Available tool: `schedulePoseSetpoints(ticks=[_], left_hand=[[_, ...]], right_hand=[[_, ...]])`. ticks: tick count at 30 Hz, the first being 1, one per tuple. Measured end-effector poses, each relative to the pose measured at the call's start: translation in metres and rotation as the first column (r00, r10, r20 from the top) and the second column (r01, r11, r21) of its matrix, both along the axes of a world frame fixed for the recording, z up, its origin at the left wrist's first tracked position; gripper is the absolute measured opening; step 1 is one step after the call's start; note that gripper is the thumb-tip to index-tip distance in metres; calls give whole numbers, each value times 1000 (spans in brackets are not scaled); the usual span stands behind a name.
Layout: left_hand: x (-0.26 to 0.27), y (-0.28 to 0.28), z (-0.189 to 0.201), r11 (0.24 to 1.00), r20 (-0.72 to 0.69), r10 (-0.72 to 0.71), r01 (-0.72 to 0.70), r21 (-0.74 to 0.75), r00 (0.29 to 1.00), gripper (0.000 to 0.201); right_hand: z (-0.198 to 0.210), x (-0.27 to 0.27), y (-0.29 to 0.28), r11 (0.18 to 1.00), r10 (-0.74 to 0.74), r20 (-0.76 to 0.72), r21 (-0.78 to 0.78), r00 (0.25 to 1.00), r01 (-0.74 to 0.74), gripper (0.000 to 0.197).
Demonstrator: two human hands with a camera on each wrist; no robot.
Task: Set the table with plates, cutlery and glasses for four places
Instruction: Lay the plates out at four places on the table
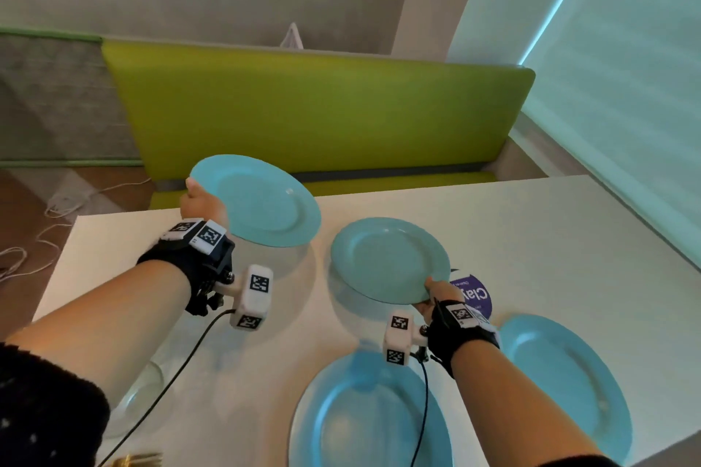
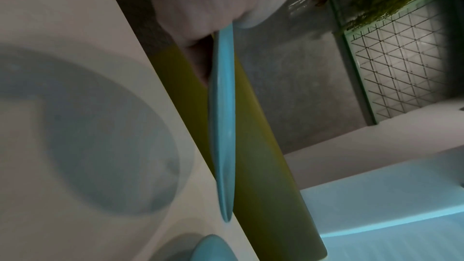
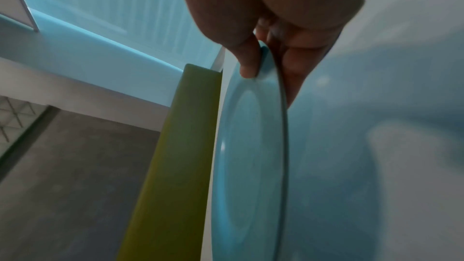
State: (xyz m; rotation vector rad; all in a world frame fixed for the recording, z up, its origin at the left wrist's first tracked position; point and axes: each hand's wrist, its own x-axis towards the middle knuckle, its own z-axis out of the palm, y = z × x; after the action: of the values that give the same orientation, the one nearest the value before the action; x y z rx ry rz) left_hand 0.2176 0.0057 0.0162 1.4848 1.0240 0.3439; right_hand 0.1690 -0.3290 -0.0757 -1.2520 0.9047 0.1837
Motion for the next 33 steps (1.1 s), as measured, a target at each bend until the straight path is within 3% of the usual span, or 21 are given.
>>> schedulePoseSetpoints(ticks=[11, 19, 33], left_hand=[[3, 24, -6, 997, -14, 11, -12, -73, 1000, 60], [4, 35, -7, 985, 40, 82, -75, -157, 996, 63], [-3, 51, -13, 981, 63, 134, -123, -151, 989, 60]], right_hand=[[-20, 17, 68, 988, 154, -47, -21, 987, -156, 42], [-17, 20, 93, 974, 225, -75, 54, 971, -222, 41], [-14, 15, 122, 961, 278, -151, 45, 949, -275, 35]])
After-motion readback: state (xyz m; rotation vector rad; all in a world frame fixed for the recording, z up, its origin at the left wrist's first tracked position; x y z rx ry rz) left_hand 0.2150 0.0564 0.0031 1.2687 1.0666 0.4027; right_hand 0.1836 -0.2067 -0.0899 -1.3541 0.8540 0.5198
